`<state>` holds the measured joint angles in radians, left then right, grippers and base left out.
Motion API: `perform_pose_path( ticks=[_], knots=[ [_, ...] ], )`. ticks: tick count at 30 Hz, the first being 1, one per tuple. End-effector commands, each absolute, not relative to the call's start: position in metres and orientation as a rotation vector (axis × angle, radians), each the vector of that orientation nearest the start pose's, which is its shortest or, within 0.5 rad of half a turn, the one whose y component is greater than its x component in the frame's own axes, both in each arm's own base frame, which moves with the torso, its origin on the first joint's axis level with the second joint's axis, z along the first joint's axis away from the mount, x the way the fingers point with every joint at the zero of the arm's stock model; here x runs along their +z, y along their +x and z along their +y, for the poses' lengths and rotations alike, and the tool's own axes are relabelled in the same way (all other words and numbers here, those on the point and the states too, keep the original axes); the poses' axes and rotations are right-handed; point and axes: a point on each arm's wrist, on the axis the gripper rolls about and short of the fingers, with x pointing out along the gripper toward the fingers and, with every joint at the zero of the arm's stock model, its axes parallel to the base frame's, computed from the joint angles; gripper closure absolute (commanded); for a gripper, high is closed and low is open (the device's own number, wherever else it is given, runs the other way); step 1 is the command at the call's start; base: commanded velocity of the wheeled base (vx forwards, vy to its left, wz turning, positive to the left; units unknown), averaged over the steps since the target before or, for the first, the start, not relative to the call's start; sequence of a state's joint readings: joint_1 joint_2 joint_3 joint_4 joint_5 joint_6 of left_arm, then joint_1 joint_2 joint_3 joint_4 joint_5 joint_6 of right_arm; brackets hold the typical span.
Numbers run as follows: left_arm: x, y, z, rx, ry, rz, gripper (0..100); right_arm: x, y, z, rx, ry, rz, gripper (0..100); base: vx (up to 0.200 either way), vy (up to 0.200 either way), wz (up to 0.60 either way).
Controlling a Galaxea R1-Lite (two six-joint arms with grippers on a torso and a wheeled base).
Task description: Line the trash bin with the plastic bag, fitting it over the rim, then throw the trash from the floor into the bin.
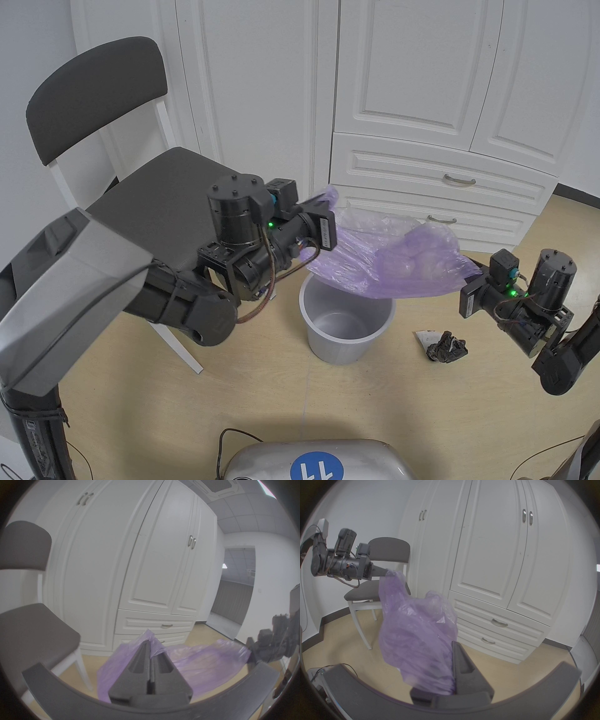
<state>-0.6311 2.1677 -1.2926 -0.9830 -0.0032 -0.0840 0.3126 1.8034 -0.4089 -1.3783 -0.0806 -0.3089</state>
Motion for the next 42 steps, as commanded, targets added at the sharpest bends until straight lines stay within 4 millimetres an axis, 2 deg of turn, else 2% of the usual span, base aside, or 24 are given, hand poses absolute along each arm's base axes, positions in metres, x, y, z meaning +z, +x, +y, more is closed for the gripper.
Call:
perform_pose_path(
  ticks=[1,6,11,15,23,32,40,42],
  knots=[
    [0.150,0.341,-0.292,-0.713,-0.133,-0.036,100,0.096,0.276,0.103,0.291,-0.328,0.040,100,0.000,0.000,0.00],
    [0.135,0.337,-0.307,-0.743,-0.127,-0.016,100,0.085,0.281,0.110,0.292,-0.325,0.026,100,0.000,0.000,0.00],
    [0.127,0.343,-0.312,-0.741,-0.125,-0.009,100,0.074,0.289,0.117,0.295,-0.317,0.048,100,0.000,0.000,0.00],
    [0.120,0.349,-0.314,-0.735,-0.123,-0.001,100,0.065,0.297,0.122,0.299,-0.300,0.061,100,0.000,0.000,0.00],
    [0.114,0.363,-0.314,-0.717,-0.124,-0.005,100,0.045,0.325,0.133,0.271,-0.191,0.056,100,0.000,0.000,0.00],
    [0.106,0.372,-0.316,-0.707,-0.126,0.003,100,0.036,0.338,0.138,0.267,-0.149,0.054,100,0.000,0.000,0.00],
    [0.093,0.384,-0.319,-0.697,-0.121,0.019,100,0.016,0.347,0.139,0.260,-0.137,0.087,100,0.000,0.000,0.00],
    [0.084,0.389,-0.321,-0.693,-0.117,0.041,100,0.005,0.350,0.142,0.263,-0.127,0.109,100,0.000,0.000,0.00]
  ],
)
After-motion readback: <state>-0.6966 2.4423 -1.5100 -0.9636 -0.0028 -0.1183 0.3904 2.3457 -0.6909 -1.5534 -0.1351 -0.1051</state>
